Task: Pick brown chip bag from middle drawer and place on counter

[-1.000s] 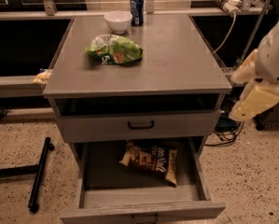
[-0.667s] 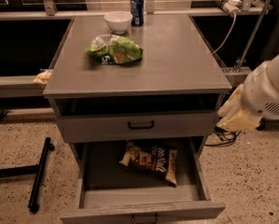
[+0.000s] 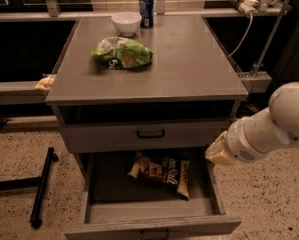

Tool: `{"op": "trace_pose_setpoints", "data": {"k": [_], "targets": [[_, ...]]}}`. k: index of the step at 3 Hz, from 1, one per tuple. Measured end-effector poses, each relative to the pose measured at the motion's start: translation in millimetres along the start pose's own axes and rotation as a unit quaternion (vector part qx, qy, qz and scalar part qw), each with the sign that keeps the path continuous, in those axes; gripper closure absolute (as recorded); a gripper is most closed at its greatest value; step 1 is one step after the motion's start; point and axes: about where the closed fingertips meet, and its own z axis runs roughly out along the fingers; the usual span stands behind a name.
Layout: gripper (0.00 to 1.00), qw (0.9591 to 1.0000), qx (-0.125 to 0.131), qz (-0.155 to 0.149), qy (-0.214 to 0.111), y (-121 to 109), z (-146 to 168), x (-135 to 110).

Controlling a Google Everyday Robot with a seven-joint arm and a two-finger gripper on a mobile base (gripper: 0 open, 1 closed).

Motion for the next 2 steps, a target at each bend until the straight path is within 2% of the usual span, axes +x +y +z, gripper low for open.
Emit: {"op": "trace_pose_setpoints", "data": {"k": [1, 2], "targets": [[1.0, 0.9999, 0.014, 0.0, -0.007, -7.8, 3.5, -2.5], [1.0, 0.9998, 0.018, 0.004, -0.004, -6.1, 8.0, 4.0]]}}
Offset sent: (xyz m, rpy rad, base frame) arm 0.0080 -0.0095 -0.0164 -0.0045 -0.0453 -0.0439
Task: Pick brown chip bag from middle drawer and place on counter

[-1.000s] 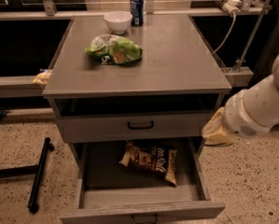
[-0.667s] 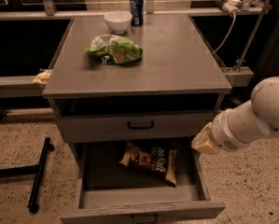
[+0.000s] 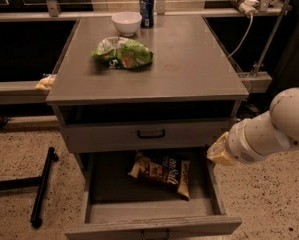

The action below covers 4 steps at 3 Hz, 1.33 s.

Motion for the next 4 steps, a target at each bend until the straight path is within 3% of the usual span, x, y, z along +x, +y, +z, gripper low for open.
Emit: {"op": "trace_pose_setpoints", "data": {"k": [1, 2, 3, 4], "targets": [[1.0, 0.9999, 0.001, 0.005, -0.012, 14.6, 39.6, 28.6], [1.0, 0.9984, 0.018, 0.016, -0.052, 16.5, 91.1, 50.6], [1.0, 0.9929, 0.02, 0.042, -0.109, 15.3, 156.5, 69.8], [1.0, 0.9929, 0.021, 0.042, -0.109, 15.0, 156.0, 69.4]]}}
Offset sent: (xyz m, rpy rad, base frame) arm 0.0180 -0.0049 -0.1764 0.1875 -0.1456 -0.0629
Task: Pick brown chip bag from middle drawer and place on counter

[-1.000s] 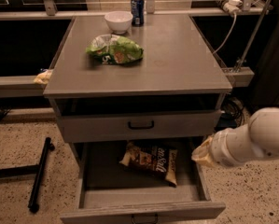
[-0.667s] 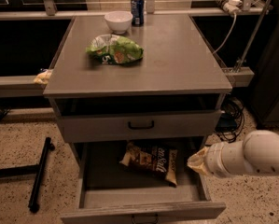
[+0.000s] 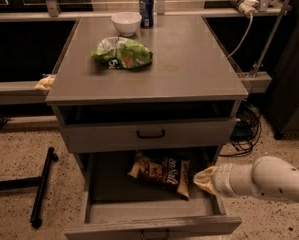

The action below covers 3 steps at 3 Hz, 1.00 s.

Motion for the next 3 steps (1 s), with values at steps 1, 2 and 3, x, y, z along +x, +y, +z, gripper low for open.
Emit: {"op": "trace_pose_setpoints", "data": {"k": [1, 2, 3], "targets": [[1.0, 0.9995, 0.019, -0.002, -0.025, -7.3, 14.2, 6.4], [1.0, 0.9975, 0.037, -0.005, -0.06, -15.2, 37.0, 6.2], [1.0, 0.9954, 0.036, -0.006, -0.088, -17.2, 62.9, -0.1]]}}
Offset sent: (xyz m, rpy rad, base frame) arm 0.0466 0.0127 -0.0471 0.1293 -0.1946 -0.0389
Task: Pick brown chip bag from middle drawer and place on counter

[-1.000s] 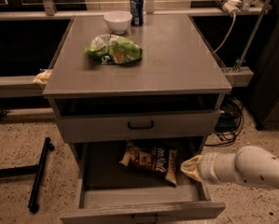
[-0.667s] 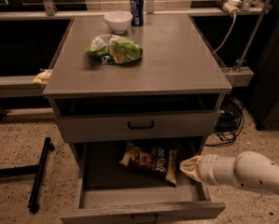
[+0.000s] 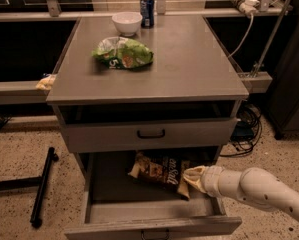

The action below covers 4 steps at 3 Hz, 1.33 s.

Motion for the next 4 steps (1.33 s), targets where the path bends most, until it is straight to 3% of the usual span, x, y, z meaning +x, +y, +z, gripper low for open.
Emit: {"op": "trace_pose_setpoints", "data": {"k": [1, 3, 4], "targets": [[0.9, 0.9998, -0.012, 0.004, -0.014, 5.2, 19.9, 0.6], [0.43, 0.9989, -0.038, 0.012, -0.025, 14.7, 51.5, 5.5], [0.19, 0.9987, -0.041, 0.007, -0.03, 8.1, 74.6, 7.5]]}}
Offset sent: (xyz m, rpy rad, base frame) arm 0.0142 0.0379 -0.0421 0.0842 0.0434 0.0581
